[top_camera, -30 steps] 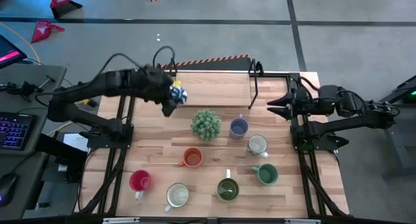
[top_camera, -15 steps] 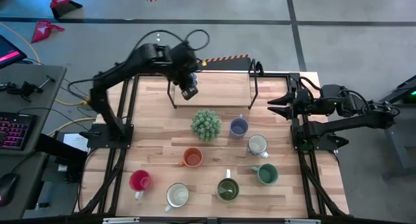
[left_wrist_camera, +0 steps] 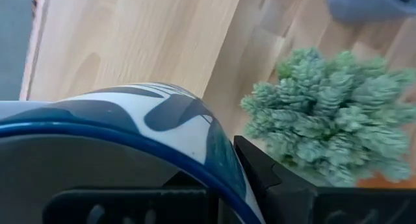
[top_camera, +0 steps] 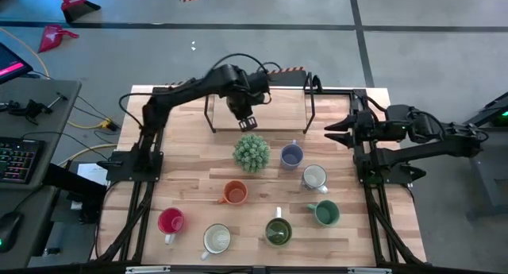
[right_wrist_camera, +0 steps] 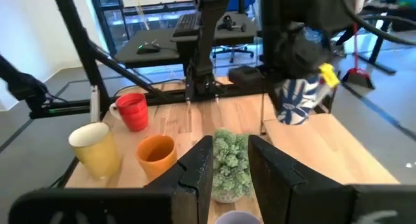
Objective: Place coffee mugs
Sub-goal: Put the left blue patterned mug on the shelf
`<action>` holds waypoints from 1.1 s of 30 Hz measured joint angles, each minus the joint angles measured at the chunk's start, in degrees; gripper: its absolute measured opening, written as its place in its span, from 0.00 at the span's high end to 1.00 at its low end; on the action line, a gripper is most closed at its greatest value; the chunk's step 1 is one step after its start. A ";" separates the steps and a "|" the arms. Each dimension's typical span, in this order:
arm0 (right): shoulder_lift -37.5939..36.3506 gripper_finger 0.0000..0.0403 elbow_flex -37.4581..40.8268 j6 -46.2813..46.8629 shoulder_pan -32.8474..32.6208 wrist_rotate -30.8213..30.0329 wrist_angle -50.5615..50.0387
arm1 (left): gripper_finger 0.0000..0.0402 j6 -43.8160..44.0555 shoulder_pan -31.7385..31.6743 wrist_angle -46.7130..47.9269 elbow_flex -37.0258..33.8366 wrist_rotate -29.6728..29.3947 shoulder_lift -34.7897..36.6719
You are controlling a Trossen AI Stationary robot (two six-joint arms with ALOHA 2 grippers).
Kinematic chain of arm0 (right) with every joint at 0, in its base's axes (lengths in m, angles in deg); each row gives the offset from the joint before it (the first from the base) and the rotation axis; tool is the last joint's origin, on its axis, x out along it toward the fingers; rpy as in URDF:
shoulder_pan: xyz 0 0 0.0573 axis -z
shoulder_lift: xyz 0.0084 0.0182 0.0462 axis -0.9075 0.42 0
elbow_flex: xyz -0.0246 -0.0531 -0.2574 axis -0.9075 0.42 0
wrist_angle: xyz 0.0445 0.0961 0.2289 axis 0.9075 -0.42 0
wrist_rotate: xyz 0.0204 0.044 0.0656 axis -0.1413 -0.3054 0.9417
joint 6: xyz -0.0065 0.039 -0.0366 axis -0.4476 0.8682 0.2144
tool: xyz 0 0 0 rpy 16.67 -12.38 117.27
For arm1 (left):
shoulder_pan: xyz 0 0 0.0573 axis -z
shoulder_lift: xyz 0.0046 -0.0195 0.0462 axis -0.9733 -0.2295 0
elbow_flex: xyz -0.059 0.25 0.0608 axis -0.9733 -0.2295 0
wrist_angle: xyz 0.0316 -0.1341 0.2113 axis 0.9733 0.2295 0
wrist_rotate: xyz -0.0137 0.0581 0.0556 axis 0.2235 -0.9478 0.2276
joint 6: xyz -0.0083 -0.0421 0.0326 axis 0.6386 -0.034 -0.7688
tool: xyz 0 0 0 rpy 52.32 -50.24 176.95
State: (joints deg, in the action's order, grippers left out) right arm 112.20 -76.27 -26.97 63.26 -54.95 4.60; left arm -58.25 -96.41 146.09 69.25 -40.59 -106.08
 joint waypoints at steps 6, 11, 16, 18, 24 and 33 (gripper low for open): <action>1.90 0.78 0.00 1.51 -0.69 1.54 1.18 | 0.96 -3.52 -3.96 -2.11 0.00 1.48 -3.02; 3.43 0.78 0.00 2.39 -2.70 1.39 2.49 | 0.96 -5.95 -9.05 -4.02 -0.24 2.10 -3.59; 4.35 0.78 -0.02 2.43 -4.57 0.03 4.26 | 0.96 -6.73 -13.86 -3.76 -0.31 2.39 -3.71; 4.58 0.78 -0.02 2.41 -5.11 -0.51 4.87 | 0.96 -7.62 -15.20 -3.70 -0.31 2.64 -3.90; 4.93 0.78 -0.02 2.57 -6.32 -2.66 5.51 | 0.96 -10.11 -17.53 -5.46 -2.96 3.46 -3.87; 5.12 0.78 -0.02 2.54 -7.26 -4.01 7.21 | 0.96 -11.91 -17.88 -11.82 -12.91 4.12 -3.96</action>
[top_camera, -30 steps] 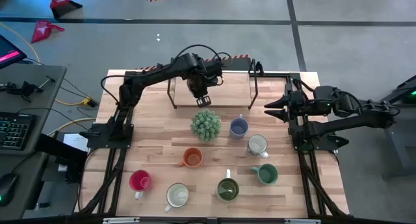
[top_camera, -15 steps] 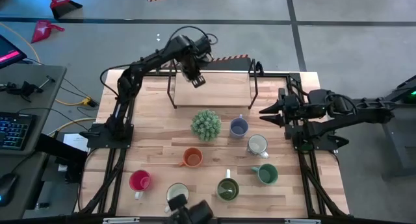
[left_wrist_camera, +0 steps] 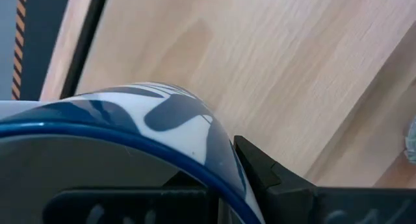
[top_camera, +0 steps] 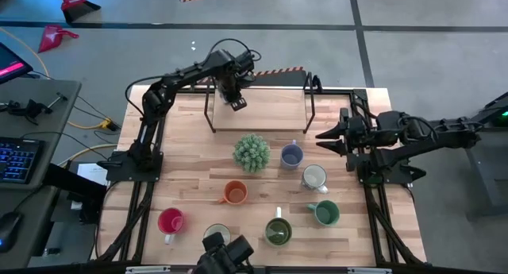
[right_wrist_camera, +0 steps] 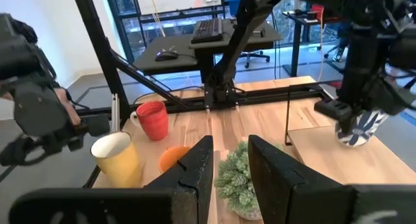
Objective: Place coffee mugs
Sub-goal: Put the left blue patterned mug on the shelf, then put the blue mug on the shelf
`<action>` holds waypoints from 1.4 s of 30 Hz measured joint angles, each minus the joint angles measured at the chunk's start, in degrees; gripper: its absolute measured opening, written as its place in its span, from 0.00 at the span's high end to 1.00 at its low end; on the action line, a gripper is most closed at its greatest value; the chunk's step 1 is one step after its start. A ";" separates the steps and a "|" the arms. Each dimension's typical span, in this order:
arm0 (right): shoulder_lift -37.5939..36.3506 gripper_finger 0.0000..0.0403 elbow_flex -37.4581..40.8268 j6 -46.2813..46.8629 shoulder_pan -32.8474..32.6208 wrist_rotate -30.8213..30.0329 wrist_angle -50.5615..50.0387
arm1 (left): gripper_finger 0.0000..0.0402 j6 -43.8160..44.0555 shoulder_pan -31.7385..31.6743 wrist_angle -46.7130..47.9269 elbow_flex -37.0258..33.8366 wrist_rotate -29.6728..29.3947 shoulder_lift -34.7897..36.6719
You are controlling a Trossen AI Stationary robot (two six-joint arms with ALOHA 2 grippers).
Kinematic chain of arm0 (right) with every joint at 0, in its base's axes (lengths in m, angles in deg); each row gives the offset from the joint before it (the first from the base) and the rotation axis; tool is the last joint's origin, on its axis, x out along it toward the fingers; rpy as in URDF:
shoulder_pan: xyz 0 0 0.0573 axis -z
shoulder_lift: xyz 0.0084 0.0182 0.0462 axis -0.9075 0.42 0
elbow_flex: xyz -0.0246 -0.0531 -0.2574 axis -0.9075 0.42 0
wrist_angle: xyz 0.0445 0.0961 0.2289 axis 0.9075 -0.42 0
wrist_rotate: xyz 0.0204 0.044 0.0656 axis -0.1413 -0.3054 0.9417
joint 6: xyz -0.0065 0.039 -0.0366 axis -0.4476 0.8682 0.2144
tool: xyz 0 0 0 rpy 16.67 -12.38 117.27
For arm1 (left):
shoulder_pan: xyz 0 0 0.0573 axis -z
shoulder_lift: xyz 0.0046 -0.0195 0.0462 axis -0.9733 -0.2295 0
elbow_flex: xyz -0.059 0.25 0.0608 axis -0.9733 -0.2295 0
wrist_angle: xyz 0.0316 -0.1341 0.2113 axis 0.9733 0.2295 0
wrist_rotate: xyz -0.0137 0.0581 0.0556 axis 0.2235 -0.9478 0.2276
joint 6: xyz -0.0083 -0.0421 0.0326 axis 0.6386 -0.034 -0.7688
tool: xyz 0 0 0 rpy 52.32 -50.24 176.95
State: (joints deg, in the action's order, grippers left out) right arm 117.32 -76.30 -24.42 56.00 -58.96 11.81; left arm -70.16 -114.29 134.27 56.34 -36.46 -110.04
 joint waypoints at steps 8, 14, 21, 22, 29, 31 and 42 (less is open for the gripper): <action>0.03 0.78 0.00 0.07 0.00 0.01 1.20 | 0.96 -1.12 -1.25 -2.60 -4.24 -0.21 0.34; 0.51 0.78 0.00 1.33 0.00 0.04 1.02 | 0.96 -1.08 -2.25 -4.46 -4.57 -0.43 0.71; 1.09 0.78 0.00 1.10 0.00 0.07 0.92 | 0.91 -0.58 -2.13 -3.59 -4.62 -0.45 0.72; 1.10 0.78 0.00 1.01 0.00 0.08 0.93 | 0.89 -0.58 -2.00 -3.59 -4.62 -0.38 0.72; 1.18 0.78 0.00 0.97 0.00 0.10 0.50 | 0.77 0.83 -1.64 -3.61 -4.62 -0.32 0.72; 1.18 0.78 0.00 1.09 0.00 0.11 -0.06 | 0.74 0.98 -1.60 -3.47 -4.62 -0.27 0.75; 1.18 0.78 0.00 1.35 0.00 0.13 -0.40 | 0.60 1.48 -1.62 -2.58 -4.64 -0.60 5.78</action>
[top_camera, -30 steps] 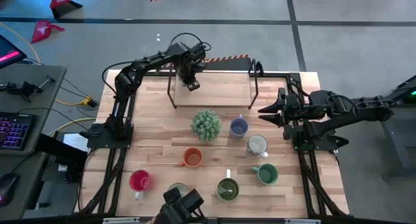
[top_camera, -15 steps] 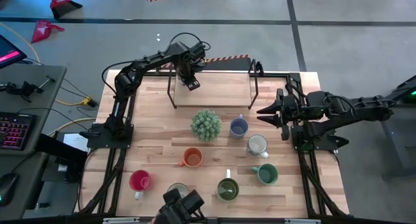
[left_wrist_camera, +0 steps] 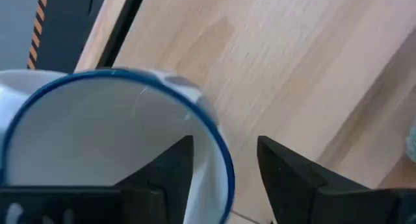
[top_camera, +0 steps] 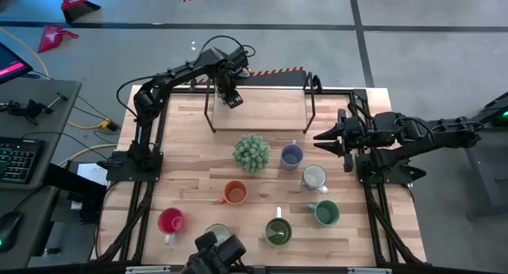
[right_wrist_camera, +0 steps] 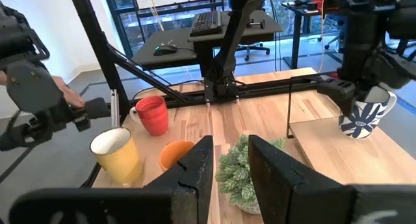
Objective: Place coffee mugs
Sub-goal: Put the blue mug on the shelf
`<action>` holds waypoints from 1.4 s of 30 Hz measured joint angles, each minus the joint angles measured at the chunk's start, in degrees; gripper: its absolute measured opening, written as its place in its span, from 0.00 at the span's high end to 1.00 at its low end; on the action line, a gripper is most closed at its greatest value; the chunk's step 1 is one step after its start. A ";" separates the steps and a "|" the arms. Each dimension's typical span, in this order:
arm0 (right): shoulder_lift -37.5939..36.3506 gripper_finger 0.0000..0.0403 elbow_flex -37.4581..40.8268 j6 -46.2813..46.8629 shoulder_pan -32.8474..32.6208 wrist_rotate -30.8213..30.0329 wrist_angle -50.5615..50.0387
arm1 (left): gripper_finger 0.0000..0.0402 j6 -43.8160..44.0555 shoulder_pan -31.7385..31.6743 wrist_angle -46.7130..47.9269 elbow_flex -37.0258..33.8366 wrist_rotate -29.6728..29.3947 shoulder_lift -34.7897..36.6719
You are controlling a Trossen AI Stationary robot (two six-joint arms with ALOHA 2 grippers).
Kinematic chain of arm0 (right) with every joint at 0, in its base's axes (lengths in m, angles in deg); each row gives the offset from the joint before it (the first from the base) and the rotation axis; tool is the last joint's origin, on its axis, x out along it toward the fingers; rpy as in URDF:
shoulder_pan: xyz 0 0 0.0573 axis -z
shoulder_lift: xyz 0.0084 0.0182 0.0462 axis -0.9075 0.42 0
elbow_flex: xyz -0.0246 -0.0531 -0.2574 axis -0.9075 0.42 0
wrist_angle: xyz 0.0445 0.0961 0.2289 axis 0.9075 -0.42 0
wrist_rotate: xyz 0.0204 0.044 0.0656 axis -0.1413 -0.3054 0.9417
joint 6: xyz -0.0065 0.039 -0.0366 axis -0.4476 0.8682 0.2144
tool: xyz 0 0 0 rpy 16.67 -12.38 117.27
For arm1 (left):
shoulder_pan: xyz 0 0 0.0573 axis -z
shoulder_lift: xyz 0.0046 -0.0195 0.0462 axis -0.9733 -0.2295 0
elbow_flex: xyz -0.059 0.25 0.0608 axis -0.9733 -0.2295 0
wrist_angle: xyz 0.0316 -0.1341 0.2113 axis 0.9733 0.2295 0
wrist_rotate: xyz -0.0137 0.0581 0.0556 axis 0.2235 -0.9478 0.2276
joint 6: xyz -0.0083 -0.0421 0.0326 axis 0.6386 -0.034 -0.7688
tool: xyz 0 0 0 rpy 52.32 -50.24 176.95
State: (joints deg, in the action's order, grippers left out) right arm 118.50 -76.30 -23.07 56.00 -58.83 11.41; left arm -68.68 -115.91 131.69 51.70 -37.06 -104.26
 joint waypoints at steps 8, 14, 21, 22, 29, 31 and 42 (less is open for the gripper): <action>0.00 0.78 0.00 0.00 0.00 0.00 0.02 | 0.56 0.57 0.07 -0.09 0.01 -2.10 4.64; 0.00 0.78 0.00 -0.08 0.02 1.26 0.00 | 0.56 4.02 1.10 -0.62 0.07 0.86 10.26; 0.00 0.78 0.00 -2.90 0.02 8.78 0.00 | 0.56 8.01 8.76 3.82 0.09 12.76 17.65; 0.00 0.78 0.00 -3.00 0.01 9.70 0.00 | 0.56 8.36 10.62 4.53 0.09 13.74 18.61; 0.00 0.78 0.00 -3.80 0.00 11.68 -1.43 | 0.56 16.79 25.35 7.88 0.09 14.43 24.99; 0.00 0.78 0.00 -5.24 0.01 11.68 -1.45 | 0.56 19.31 30.09 7.71 0.09 13.97 26.46; -0.42 0.78 0.00 -3.28 0.02 12.16 -4.12 | 0.56 33.04 54.53 14.90 -7.56 -9.17 33.35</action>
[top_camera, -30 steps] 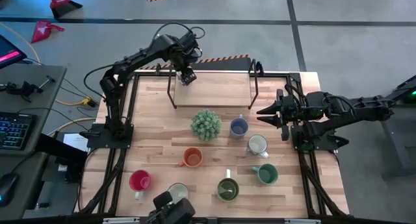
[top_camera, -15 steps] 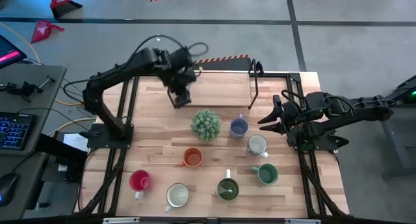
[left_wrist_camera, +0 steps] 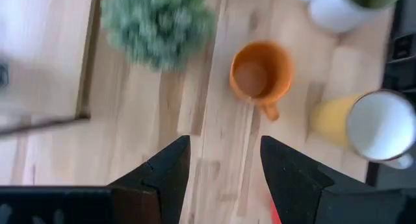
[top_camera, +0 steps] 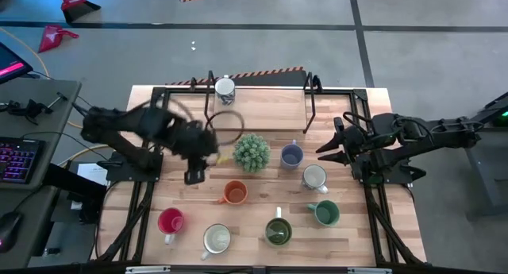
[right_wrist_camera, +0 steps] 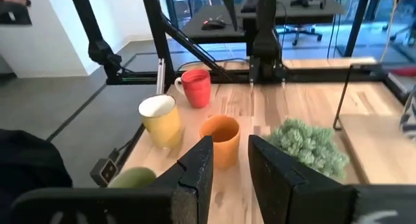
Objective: Place coffee mugs
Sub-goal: Put the blue mug on the shelf
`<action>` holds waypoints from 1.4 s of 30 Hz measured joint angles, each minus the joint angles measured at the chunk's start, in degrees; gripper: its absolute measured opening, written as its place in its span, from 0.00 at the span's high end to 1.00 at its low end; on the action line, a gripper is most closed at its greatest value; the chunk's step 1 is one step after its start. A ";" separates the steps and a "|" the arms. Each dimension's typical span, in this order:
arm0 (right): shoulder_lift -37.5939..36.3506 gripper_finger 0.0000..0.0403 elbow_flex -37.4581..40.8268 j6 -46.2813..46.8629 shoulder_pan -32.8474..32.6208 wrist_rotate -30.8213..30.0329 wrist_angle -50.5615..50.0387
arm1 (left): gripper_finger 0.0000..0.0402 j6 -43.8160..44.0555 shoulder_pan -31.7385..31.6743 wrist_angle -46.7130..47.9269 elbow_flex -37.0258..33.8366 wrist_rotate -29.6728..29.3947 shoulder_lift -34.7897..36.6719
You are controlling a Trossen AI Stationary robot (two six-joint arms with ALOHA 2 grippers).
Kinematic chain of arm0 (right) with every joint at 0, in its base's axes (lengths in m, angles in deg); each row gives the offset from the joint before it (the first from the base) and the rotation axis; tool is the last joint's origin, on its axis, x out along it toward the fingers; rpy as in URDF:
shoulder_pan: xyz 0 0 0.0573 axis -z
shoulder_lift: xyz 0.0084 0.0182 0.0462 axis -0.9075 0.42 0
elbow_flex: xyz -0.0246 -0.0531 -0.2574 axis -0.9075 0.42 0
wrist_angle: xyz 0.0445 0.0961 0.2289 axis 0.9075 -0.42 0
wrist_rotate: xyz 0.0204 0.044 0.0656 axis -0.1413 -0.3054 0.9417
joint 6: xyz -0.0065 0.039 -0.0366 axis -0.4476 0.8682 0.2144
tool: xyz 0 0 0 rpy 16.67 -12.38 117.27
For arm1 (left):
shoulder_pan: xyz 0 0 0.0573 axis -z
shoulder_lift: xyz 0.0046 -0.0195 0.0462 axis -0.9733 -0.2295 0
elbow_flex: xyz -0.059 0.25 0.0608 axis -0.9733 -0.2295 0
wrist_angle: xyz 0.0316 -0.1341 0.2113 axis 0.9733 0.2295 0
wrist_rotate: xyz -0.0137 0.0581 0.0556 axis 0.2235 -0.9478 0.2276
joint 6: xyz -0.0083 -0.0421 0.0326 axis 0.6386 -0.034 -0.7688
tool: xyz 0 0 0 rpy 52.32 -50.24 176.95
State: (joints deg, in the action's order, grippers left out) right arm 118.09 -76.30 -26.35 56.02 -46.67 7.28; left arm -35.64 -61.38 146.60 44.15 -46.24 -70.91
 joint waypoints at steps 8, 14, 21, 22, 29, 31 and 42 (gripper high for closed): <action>3.39 0.78 -0.07 6.23 -0.02 -4.17 -1.31 | 0.56 20.81 12.79 -21.91 -32.38 -6.50 17.41; 13.57 0.78 -0.07 7.54 0.00 -8.26 0.17 | 0.56 27.99 20.09 -42.89 -50.58 -15.55 26.34; 24.27 0.78 -4.03 8.81 0.00 -12.38 -6.50 | 0.56 23.32 21.30 -53.20 -56.10 -22.86 27.25; 25.99 0.78 -5.11 8.77 0.00 -12.40 -8.67 | 0.56 22.25 21.23 -54.05 -56.14 -23.59 27.27; 38.93 0.78 -16.46 7.36 0.15 -12.40 -23.05 | 0.56 19.35 19.87 -54.79 -56.16 -25.34 27.35; 42.38 0.78 -19.81 7.16 0.47 -12.45 -27.80 | 0.56 18.86 19.78 -54.81 -56.16 -25.36 27.36; 53.70 0.78 -22.84 7.22 1.66 -12.29 -32.18 | 0.56 17.92 19.78 -53.04 -56.18 -24.73 27.71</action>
State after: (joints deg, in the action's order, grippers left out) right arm 171.79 -99.14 -19.14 57.68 -58.96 -24.90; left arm -17.72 -41.60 93.56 -12.03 -70.96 -43.20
